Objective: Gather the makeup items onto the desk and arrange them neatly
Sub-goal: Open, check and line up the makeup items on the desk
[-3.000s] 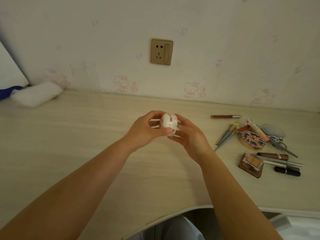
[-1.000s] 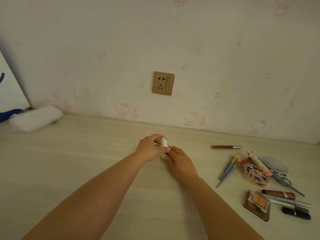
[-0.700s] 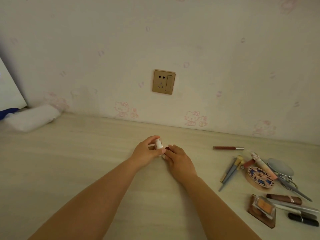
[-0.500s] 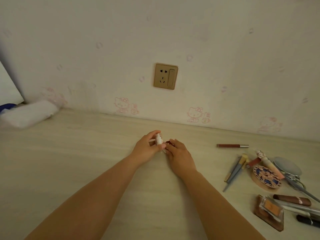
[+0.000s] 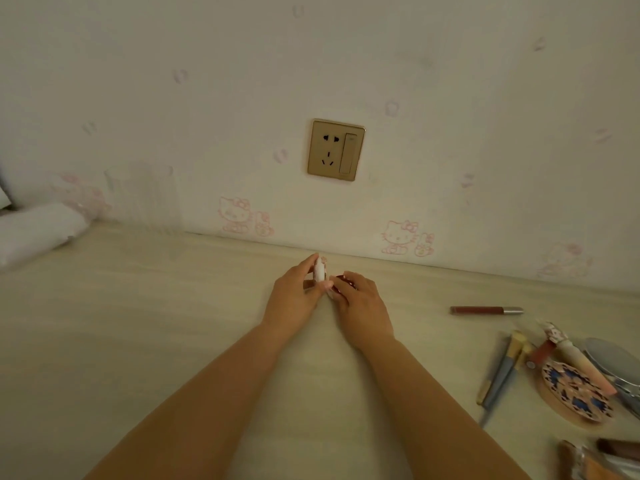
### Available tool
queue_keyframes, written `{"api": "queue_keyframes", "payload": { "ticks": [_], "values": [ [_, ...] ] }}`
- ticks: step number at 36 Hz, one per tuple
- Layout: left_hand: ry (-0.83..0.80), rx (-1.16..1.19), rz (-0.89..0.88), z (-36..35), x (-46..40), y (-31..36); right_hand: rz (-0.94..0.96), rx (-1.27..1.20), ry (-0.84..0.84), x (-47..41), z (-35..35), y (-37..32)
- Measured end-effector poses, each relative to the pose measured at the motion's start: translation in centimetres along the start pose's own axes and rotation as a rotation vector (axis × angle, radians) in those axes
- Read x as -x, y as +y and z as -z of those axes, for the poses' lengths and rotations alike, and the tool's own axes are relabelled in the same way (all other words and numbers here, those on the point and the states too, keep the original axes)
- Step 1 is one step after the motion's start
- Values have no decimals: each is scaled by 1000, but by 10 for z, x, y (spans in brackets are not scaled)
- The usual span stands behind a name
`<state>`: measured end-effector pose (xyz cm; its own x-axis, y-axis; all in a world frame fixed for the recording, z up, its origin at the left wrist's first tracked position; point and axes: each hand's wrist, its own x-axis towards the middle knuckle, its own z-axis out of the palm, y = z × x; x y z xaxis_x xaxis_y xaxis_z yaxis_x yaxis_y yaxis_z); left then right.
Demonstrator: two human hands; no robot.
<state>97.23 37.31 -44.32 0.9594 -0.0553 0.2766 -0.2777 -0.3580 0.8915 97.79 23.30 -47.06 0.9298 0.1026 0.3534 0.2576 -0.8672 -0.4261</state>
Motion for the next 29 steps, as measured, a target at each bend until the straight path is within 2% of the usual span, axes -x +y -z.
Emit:
{"api": "queue_keyframes", "payload": {
  "ticks": [8,19,29],
  "values": [
    [81,-69,-5,-10,-21,-8,-29,-33,12,-18,-1,7],
    [70,-245,42,-20,-43,-18,-44,-25,11,-44,-5,22],
    [78,-292,63,-23,-54,-23,-50,-17,20,-53,-6,24]
  ]
}}
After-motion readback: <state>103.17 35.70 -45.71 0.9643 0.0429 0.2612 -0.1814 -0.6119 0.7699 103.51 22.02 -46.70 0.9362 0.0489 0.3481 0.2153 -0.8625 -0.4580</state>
